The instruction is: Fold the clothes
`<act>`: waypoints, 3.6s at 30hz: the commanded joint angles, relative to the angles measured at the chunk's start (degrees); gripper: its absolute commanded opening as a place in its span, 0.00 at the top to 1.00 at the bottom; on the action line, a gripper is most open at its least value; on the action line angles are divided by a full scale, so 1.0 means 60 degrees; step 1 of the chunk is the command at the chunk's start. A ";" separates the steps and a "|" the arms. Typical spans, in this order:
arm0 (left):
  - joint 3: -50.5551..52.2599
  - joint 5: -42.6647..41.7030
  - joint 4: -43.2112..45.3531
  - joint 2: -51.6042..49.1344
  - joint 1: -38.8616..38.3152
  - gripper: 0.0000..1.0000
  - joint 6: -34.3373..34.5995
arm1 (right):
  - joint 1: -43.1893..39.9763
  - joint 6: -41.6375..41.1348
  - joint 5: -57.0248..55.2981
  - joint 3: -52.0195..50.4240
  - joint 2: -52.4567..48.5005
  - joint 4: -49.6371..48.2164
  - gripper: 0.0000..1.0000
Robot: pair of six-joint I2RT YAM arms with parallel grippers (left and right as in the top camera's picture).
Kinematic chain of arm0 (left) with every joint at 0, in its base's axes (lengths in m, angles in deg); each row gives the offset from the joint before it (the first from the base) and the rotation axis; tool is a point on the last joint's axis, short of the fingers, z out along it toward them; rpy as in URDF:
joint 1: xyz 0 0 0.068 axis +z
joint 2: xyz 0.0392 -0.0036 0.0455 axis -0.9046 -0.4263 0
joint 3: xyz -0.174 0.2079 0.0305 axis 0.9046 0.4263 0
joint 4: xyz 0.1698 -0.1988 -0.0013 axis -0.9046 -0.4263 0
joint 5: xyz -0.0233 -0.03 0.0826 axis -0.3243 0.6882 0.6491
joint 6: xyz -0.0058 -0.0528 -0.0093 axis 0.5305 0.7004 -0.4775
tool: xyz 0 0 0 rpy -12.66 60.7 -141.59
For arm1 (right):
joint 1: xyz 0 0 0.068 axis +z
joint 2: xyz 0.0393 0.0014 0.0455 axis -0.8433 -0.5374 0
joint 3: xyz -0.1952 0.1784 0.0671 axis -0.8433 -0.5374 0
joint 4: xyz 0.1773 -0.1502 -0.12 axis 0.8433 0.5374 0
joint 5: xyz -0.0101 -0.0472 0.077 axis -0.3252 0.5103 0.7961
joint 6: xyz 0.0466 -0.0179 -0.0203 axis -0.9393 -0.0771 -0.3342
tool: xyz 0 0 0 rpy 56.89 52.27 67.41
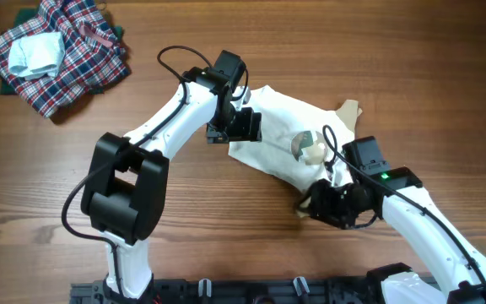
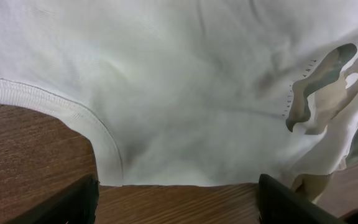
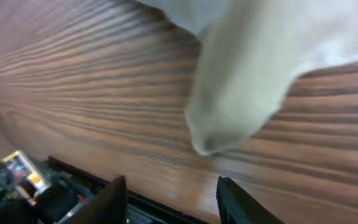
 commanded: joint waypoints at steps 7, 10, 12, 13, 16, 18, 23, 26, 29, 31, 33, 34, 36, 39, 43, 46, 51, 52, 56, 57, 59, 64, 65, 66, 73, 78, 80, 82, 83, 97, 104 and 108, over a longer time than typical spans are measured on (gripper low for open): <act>-0.0135 0.0025 0.0000 0.0189 -0.0051 0.18 -0.0200 | -0.0029 0.0186 -0.1982 0.0153 0.0117 0.0259 0.57; -0.0135 0.0025 -0.0011 0.0189 -0.0051 0.18 -0.0200 | -0.0033 -0.0255 -0.3126 0.0153 0.0117 0.0208 0.59; -0.0135 0.0025 -0.0011 0.0189 -0.0051 0.18 -0.0200 | -0.0033 -0.0546 -0.3963 0.0153 0.0113 0.0106 0.62; -0.0135 0.0025 -0.0011 0.0189 -0.0051 0.18 -0.0200 | -0.0033 -0.0732 -0.4382 0.0153 0.0113 -0.0080 0.65; -0.0135 0.0025 0.0004 0.0189 -0.0051 0.18 -0.0200 | -0.0033 -0.0707 -0.4488 0.0153 0.0113 -0.1104 0.78; -0.0135 0.0025 -0.0007 0.0189 -0.0051 0.18 -0.0200 | -0.0033 -0.0710 -0.4495 0.0153 0.0106 -0.1676 0.88; -0.0135 0.0025 -0.0015 0.0189 -0.0051 0.18 -0.0200 | -0.0033 -0.0714 -0.5424 0.0149 -0.0324 -0.2240 0.96; -0.0135 0.0025 -0.0015 0.0189 -0.0051 0.18 -0.0200 | -0.0033 -0.0718 -0.5697 0.0142 -0.1067 -0.2280 0.96; -0.0135 0.0025 -0.0015 0.0189 -0.0051 0.18 -0.0200 | -0.0033 -0.0732 -0.5992 0.0142 -0.1719 -0.2313 0.96; -0.0135 0.0025 -0.0022 0.0189 -0.0051 0.18 -0.0200 | -0.0033 -0.0732 -0.6237 0.0142 -0.2175 -0.2353 0.96; -0.0135 0.0025 -0.0025 0.0189 -0.0051 0.18 -0.0200 | -0.0033 -0.0754 -0.6382 0.0146 -0.2433 -0.2353 0.96; -0.0135 0.0025 -0.0029 0.0189 -0.0051 0.18 -0.0200 | -0.0044 -0.0754 -0.6382 0.0142 -0.2532 -0.2342 0.96; -0.0135 0.0025 -0.0051 0.0189 -0.0051 0.18 -0.0200 | -0.0178 -0.0794 -0.6419 0.0142 -0.2634 -0.2244 0.96; -0.0135 0.0025 -0.0055 0.0189 -0.0051 0.18 -0.0204 | -0.0678 -0.0860 -0.6663 0.0146 -0.2637 -0.1883 0.96; -0.0135 0.0029 -0.0011 0.0189 -0.0051 0.18 -0.0237 | -0.1570 -0.0973 -0.6433 0.0153 -0.2626 -0.1708 0.96; -0.0135 0.0025 0.0095 0.0189 -0.0051 0.18 -0.0233 | -0.2084 -0.0969 -0.6411 0.0175 -0.2623 -0.1621 0.96; -0.0135 0.0025 0.0135 0.0189 -0.0051 0.18 -0.0233 | -0.2718 -0.0973 -0.6590 0.0193 -0.2612 -0.1555 0.95; -0.0135 0.0025 0.0142 0.0189 -0.0051 0.18 -0.0233 | -0.2834 -0.0973 -0.6597 0.0193 -0.2612 -0.1563 0.95; -0.0135 0.0025 0.0382 0.0189 -0.0051 0.18 -0.0233 | -0.3122 -0.0940 -0.6630 0.0521 -0.2612 -0.1566 0.94; -0.0135 0.0022 0.0514 0.0189 -0.0051 0.19 -0.0233 | -0.3122 -0.0780 -0.6703 0.0739 -0.2612 -0.1566 0.94; -0.0135 0.0022 0.0688 0.0189 -0.0051 0.19 -0.0233 | -0.3122 -0.0718 -0.7114 0.1191 -0.2612 -0.1570 0.94; -0.0135 0.0022 0.0754 0.0189 -0.0051 0.16 -0.0229 | -0.3311 -0.0718 -0.8051 0.1821 -0.2612 -0.1559 0.91; -0.0135 0.0022 0.0758 0.0189 -0.0051 0.15 -0.0233 | -0.3450 -0.0714 -0.7956 0.1854 -0.2612 -0.1566 0.91; -0.0135 0.0025 0.0783 0.0186 -0.0051 0.14 -0.0229 | -0.3563 -0.0707 -0.7803 0.1869 -0.2612 -0.1570 0.91; -0.0135 0.0022 0.1257 0.0080 -0.0051 0.12 -0.0229 | -0.3974 -0.0219 -0.7836 0.1876 -0.2612 -0.1574 0.87; -0.0135 0.0022 0.1249 -0.0153 -0.0051 0.11 -0.0229 | -0.4022 -0.0025 -0.6218 0.1880 -0.2594 -0.1749 0.93; -0.0131 0.0022 0.1253 -0.0171 -0.0051 0.11 -0.0229 | -0.4022 0.0226 -0.5646 0.1916 -0.2484 -0.1902 0.94; -0.0131 0.0025 0.1253 -0.0171 -0.0051 0.11 -0.0233 | -0.4022 0.0299 -0.5329 0.2084 -0.2335 -0.1840 0.94; -0.0131 0.0025 0.1253 -0.0175 -0.0051 0.11 -0.0229 | -0.4022 0.0372 -0.5155 0.2164 -0.2269 -0.1774 0.94; -0.0131 -0.0579 -0.0339 -0.0229 -0.0098 0.00 -0.0189 | -0.4022 0.1075 -0.3461 0.2667 -0.1304 0.2350 0.40; -0.0131 -0.0696 0.0025 -0.0426 -0.0182 0.00 -0.0186 | -0.4018 0.1002 -0.2514 0.1789 -0.1304 0.1734 0.39; -0.0131 -0.0699 0.0208 -0.0783 -0.0182 0.00 -0.0142 | -0.4014 0.0663 -0.2280 0.1198 -0.1304 0.1177 0.41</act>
